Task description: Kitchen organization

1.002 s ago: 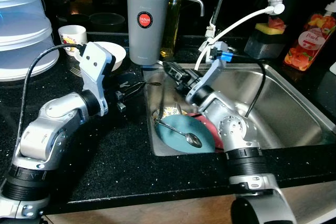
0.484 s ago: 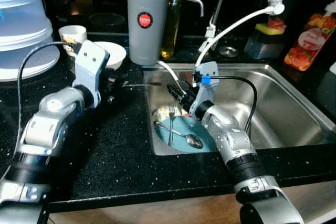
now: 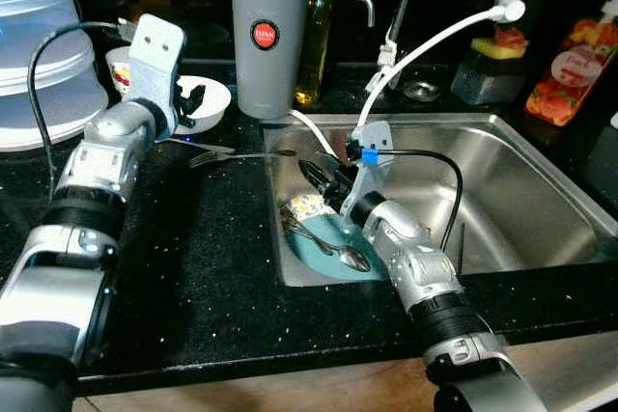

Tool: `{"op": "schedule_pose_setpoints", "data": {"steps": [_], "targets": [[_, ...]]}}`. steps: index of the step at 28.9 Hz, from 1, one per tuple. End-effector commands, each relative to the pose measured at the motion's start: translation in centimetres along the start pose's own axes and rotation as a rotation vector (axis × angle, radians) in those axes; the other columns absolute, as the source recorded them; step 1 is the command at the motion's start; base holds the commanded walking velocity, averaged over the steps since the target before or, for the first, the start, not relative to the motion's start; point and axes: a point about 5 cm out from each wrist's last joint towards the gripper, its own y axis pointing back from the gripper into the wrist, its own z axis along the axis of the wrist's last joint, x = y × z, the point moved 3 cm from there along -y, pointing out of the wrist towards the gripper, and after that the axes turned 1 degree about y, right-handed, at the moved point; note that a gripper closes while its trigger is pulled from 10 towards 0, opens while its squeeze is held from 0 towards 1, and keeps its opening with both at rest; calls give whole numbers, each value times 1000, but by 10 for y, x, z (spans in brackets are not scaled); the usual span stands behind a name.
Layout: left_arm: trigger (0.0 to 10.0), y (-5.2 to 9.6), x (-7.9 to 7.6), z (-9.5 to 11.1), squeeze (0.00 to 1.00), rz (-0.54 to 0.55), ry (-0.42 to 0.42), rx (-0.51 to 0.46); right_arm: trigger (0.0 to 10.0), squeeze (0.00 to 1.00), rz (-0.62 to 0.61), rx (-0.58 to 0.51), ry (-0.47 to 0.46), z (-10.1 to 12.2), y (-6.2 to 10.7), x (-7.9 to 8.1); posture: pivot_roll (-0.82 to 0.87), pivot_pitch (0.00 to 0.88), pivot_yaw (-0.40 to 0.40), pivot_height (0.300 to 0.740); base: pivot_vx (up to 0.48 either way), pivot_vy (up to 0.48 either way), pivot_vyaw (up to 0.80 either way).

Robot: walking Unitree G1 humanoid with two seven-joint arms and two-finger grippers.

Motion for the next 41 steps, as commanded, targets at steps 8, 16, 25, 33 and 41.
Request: {"op": "schedule_pose_setpoints", "data": {"steps": [8, 16, 25, 33, 41], "targets": [[10000, -4, 14, -12, 1000, 79, -33, 60, 10000, 0, 0, -1, -31, -7, 10, 6, 66, 148, -18, 740, 0, 0, 0], [10000, -5, 11, -10, 1000, 51, -135, 51, 10000, 0, -9, -5, -36, -5, 13, 6, 64, 153, -18, 740, 0, 0, 0], [10000, -8, -3, -15, 0, -54, -409, 97, 10000, 0, -12, -3, -38, -3, 14, 6, 61, 159, -14, 740, 0, 0, 0], [10000, -2, 5, -44, 0, -35, -439, 280, 10000, 0, -10, 5, -36, -4, 15, 5, 59, 167, -13, 740, 0, 0, 0], [0, 2, 5, -54, 0, -84, -396, 324, 10000, 0, -19, 5, -36, -1, 14, 2, 58, 171, -13, 740, 0, 0, 0]]}}
